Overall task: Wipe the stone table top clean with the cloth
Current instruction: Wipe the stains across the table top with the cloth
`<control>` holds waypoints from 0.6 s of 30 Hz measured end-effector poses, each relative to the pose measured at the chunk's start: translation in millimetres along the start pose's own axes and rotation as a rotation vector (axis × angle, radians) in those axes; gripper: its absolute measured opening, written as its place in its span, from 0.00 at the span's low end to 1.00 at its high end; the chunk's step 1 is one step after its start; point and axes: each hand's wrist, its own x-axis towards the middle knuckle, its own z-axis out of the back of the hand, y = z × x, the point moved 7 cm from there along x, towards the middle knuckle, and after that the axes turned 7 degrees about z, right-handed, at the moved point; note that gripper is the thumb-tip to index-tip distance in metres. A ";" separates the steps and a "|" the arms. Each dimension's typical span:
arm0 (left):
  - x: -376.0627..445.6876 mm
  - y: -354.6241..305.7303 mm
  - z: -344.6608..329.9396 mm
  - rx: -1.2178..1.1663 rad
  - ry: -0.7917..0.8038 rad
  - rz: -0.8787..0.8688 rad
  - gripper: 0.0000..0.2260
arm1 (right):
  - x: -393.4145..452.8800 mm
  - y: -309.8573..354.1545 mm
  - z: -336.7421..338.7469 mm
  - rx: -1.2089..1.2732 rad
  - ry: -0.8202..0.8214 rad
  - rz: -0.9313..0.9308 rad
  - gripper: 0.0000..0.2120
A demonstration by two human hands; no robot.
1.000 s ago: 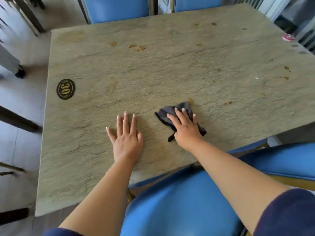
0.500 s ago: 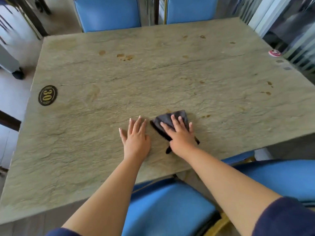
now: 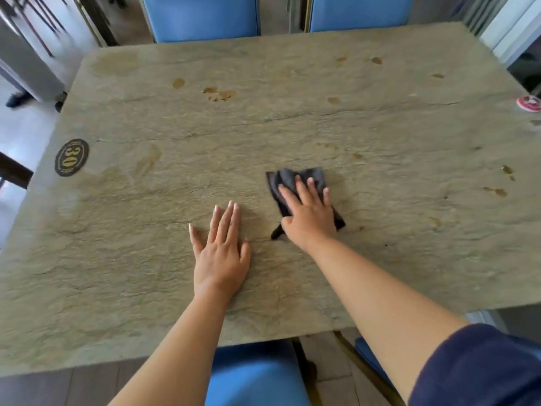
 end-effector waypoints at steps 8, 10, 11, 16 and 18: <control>1.0 -1.9 -0.9 0.021 0.003 0.009 0.31 | -1.5 -39.1 6.5 -0.036 0.025 0.281 0.29; 1.5 -0.5 -1.2 0.027 -0.003 0.014 0.30 | 16.4 -50.2 9.0 0.010 -0.016 -0.020 0.27; 1.8 -0.1 -1.8 0.030 -0.003 0.016 0.30 | 20.1 -43.0 6.8 0.036 -0.028 -0.109 0.26; 1.9 0.1 -3.5 0.034 -0.005 0.007 0.31 | -35.0 30.9 -14.5 0.017 -0.077 0.257 0.24; 1.9 0.7 -4.0 0.041 -0.006 0.003 0.31 | -60.8 20.9 -15.5 0.034 -0.040 0.400 0.20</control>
